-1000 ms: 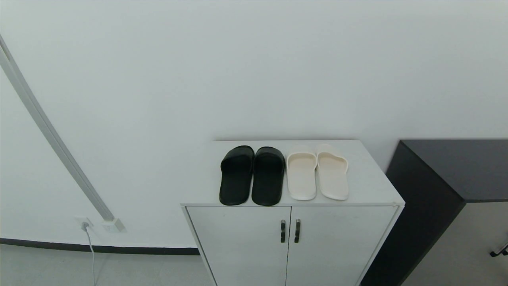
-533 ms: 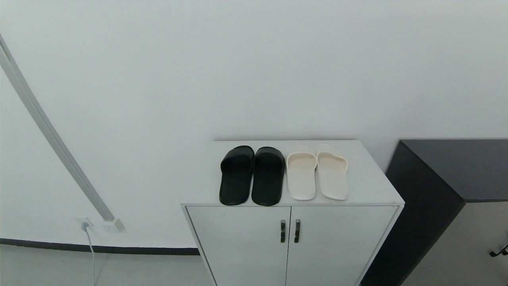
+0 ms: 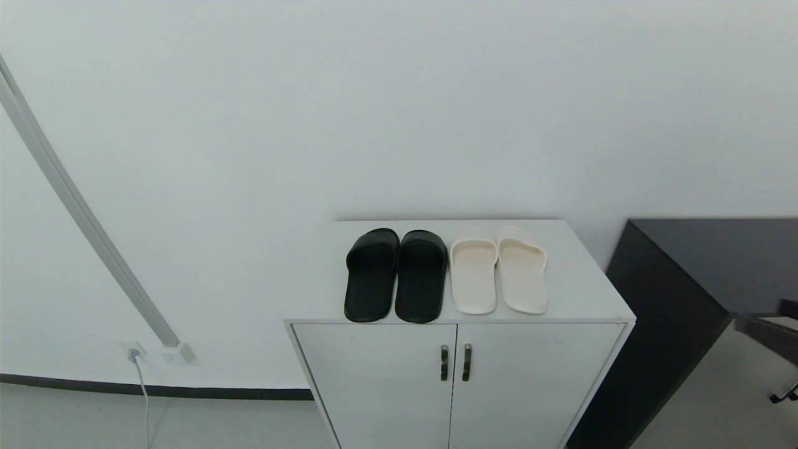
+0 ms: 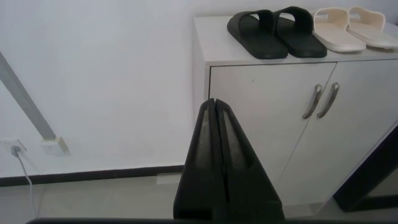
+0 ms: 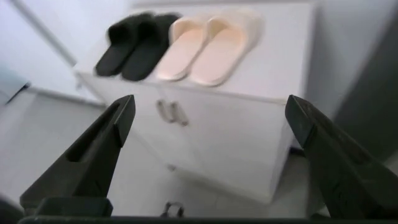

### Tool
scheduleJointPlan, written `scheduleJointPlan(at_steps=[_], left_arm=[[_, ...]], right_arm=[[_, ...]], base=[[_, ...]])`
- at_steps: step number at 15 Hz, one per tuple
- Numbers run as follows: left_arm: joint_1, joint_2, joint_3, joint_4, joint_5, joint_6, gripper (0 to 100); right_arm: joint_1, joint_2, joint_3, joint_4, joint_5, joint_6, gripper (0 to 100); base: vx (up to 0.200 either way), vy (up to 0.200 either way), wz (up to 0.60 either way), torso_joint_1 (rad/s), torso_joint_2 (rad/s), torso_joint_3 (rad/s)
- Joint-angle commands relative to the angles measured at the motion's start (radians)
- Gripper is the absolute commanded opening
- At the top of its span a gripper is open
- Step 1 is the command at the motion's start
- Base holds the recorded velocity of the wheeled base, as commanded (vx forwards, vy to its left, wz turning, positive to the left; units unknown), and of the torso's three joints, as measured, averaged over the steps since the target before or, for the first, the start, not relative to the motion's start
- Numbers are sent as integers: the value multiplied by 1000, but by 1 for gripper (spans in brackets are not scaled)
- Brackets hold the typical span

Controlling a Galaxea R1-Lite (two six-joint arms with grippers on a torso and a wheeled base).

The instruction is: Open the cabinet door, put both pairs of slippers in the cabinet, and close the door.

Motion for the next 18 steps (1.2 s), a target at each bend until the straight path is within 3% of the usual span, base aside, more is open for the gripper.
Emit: scheduleJointPlan(at_steps=[1,3,6,14,18], left_arm=[[0,1,1,-1,0,5,0],[0,1,0,-1,0,0,0],[0,1,0,-1,1,2,0],[0,1,1,-1,0,5,0],[0,1,0,-1,1,2,0]], right_arm=[[199,466,-153,-184,-158,54,100],[208,613,-226,-264,-208,51,100],[208,728,-327,-277,-239,56,100],[290,1058,-599,-343,-561,122,100],[284,1188,-671,-385,-584,122,100]], base=[[0,0,0,0,0,0],[0,0,0,0,0,0],[0,0,0,0,0,0],[0,0,0,0,0,0],[0,0,0,0,0,0]])
